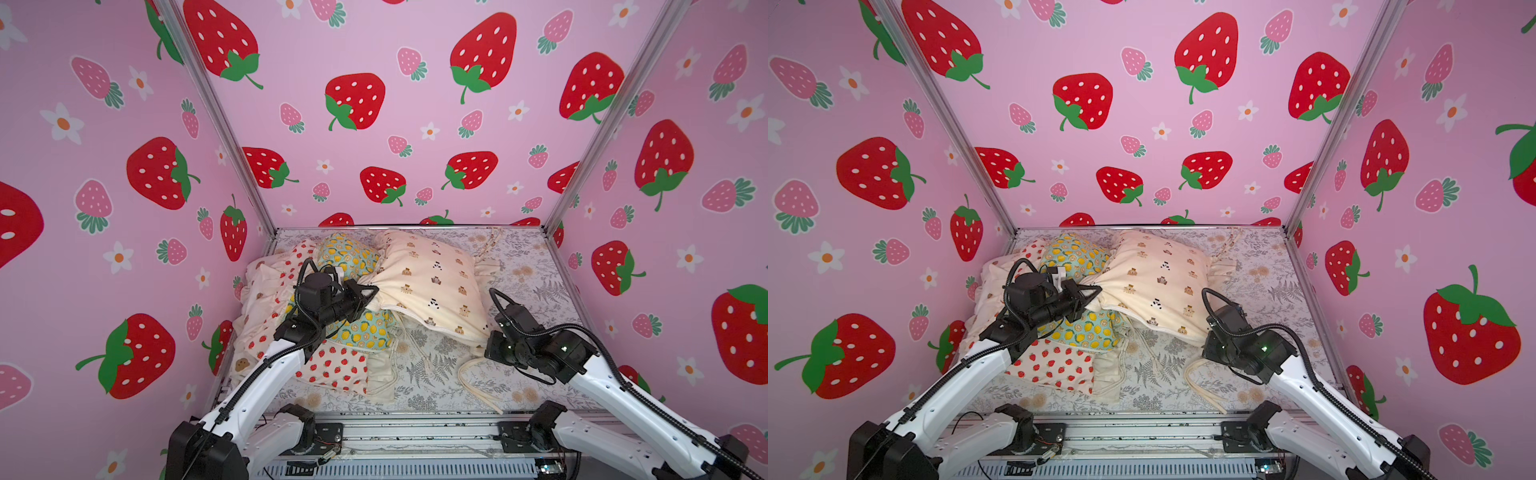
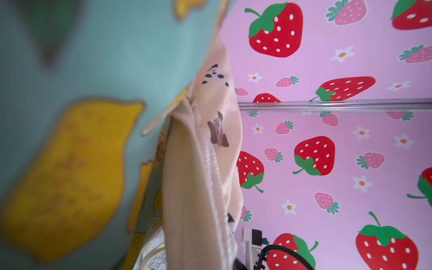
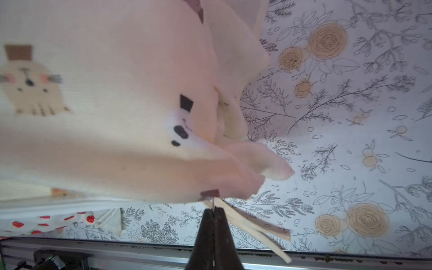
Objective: Zip up pillowcases
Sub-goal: Place the pillowcase at the center of the board, then reset both arms
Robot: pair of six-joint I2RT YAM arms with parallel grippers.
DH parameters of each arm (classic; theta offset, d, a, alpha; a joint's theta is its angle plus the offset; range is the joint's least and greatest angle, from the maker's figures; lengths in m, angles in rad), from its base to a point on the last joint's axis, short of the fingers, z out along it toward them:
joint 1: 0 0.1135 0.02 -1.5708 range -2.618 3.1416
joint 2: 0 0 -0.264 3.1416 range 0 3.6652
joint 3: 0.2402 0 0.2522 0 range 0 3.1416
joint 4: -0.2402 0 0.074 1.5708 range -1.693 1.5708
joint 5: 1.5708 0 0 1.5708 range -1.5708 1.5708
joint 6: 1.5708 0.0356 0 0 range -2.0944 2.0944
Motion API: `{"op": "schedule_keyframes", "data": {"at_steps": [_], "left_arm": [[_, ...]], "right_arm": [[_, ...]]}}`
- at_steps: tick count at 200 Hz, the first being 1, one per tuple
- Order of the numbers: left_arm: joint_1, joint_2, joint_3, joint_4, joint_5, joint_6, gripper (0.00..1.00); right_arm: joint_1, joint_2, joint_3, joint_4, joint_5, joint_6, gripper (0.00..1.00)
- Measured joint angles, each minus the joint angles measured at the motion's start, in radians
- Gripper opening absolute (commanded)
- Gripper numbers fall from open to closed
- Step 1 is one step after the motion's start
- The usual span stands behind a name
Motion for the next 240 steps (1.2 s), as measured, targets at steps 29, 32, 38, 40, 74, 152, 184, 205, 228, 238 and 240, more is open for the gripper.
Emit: {"op": "schedule_keyframes", "data": {"at_steps": [29,32,38,40,74,152,184,205,228,238,240], "left_arm": [[-0.085,0.003,0.128,-0.198,-0.115,0.158,0.76],[-0.088,-0.001,0.142,-0.216,-0.133,0.17,0.83],[-0.092,-0.01,0.164,-0.254,-0.171,0.206,0.95],[-0.093,-0.012,0.169,-0.26,-0.182,0.213,0.98],[-0.092,-0.099,0.198,-0.418,-0.514,0.436,0.99],[0.1,-0.031,-0.283,0.133,-1.009,0.988,0.99],[0.177,0.097,-0.389,0.518,-0.922,1.094,0.99],[0.193,0.205,-0.395,0.7,-0.875,1.149,0.99],[0.203,0.251,-0.394,0.79,-0.826,1.194,0.99],[0.209,0.257,-0.394,0.826,-0.811,1.202,0.99],[0.211,0.257,-0.394,0.833,-0.808,1.203,0.99]], "right_arm": [[-0.033,0.071,0.074,-0.044,0.064,-0.076,0.88],[-0.039,0.081,0.089,-0.047,0.086,-0.087,0.98],[-0.046,0.092,0.109,-0.046,0.116,-0.106,1.0],[-0.05,0.093,0.116,-0.044,0.126,-0.113,1.0],[-0.254,0.11,0.089,0.113,0.302,-0.286,1.0],[-0.618,0.393,-0.314,1.056,0.43,-0.764,1.0],[-0.76,0.529,-0.367,1.351,0.242,-0.841,0.99],[-0.786,0.643,-0.374,1.543,0.088,-0.891,0.99],[-0.763,0.696,-0.375,1.587,0.014,-0.933,1.0],[-0.753,0.697,-0.373,1.604,-0.003,-0.948,0.99],[-0.752,0.696,-0.373,1.608,-0.006,-0.951,0.99]]}}
